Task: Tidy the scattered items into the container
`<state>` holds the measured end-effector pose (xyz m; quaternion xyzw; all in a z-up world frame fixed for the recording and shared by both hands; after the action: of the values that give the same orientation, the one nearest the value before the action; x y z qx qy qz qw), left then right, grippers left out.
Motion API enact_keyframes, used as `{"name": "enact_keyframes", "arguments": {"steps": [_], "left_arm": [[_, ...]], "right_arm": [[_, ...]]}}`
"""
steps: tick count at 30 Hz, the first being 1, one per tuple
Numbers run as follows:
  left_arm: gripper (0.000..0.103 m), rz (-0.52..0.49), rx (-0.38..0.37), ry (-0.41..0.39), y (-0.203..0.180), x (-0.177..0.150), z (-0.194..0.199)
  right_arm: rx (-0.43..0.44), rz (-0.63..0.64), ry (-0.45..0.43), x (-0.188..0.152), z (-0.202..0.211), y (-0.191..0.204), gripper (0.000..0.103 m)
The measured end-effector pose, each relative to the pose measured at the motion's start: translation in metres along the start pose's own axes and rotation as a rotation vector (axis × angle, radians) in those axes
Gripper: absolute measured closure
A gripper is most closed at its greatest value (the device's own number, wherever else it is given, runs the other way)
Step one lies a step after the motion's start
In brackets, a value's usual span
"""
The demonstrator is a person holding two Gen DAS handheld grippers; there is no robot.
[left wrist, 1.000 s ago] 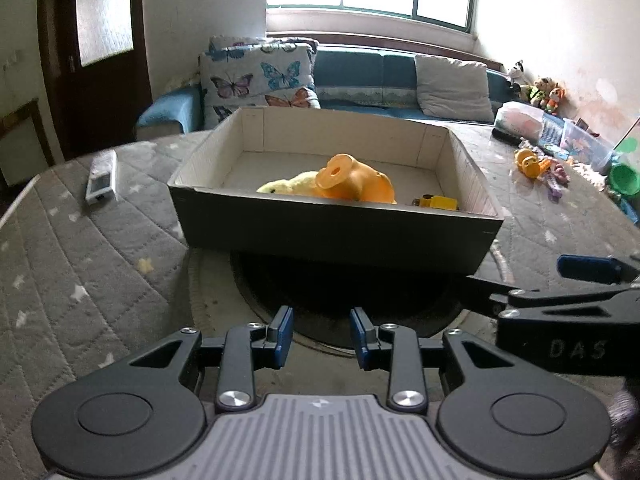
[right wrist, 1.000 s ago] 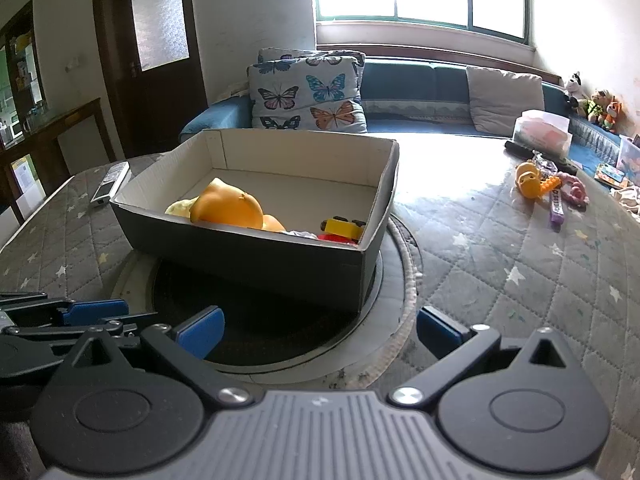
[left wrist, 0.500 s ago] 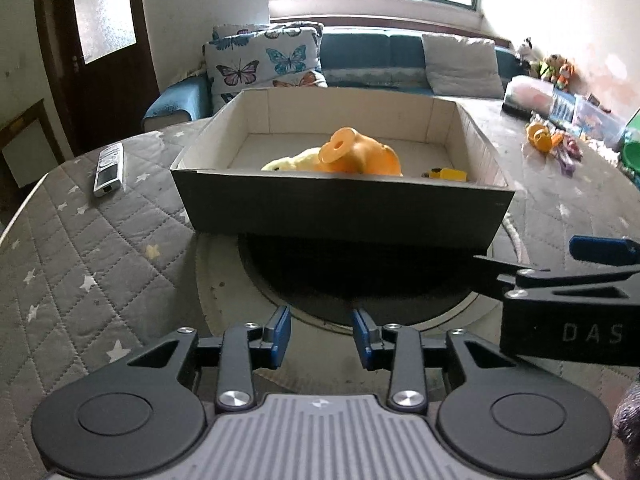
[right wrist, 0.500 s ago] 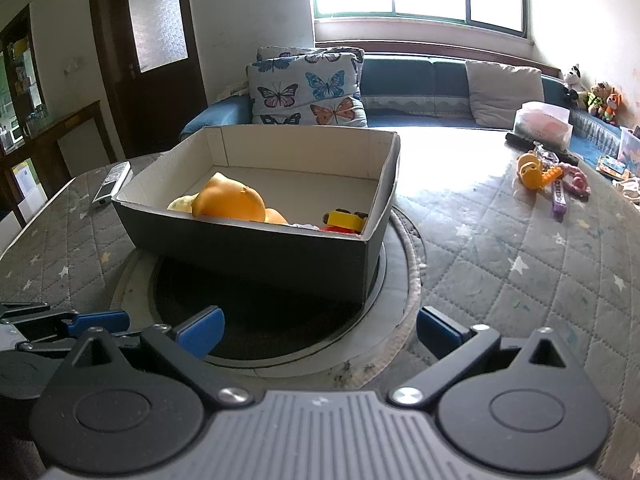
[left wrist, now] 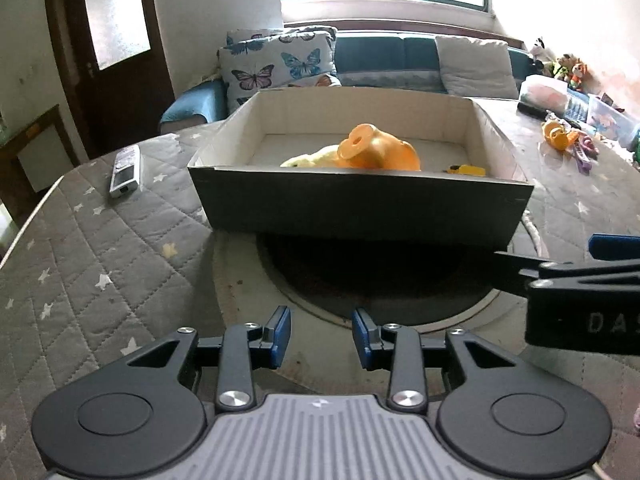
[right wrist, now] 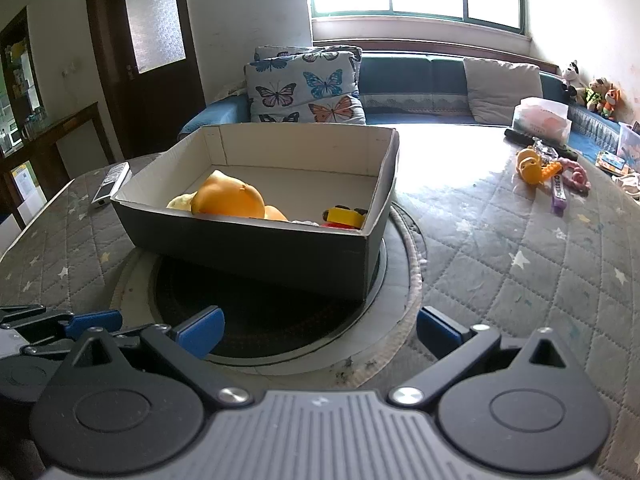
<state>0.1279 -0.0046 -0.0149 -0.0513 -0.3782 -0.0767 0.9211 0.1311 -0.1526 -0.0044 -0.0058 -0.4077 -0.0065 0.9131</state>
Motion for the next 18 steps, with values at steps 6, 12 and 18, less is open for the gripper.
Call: {"name": "enact_keyframes", "arguments": {"steps": [6, 12, 18], "left_arm": [[0.066, 0.014, -0.011, 0.026, -0.0003, 0.0009, -0.0002], [0.066, 0.024, 0.012, 0.043, 0.0006, 0.0004, -0.0006], [0.066, 0.043, 0.024, 0.049, 0.0049, -0.0016, 0.0005]], "right_arm": [[0.003, 0.002, 0.005, -0.0018, 0.0002, 0.0018, 0.000], [-0.001, 0.003, 0.007, -0.0026, 0.0005, 0.0030, 0.000], [-0.013, 0.006, 0.006, -0.0045, 0.0011, 0.0041, 0.000]]}}
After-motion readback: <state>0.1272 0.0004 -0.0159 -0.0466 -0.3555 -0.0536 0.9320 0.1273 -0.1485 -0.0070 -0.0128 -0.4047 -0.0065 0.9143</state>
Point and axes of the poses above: each gripper's, at about its wrist camera, not at the fingertips, and z roughly against the way its jaws point, y to its left, x to its top, the point moved 4 cm from there along -z, roughly the way its jaws point, and after that the axes turned 9 degrees about -x, right-handed, at the moved point
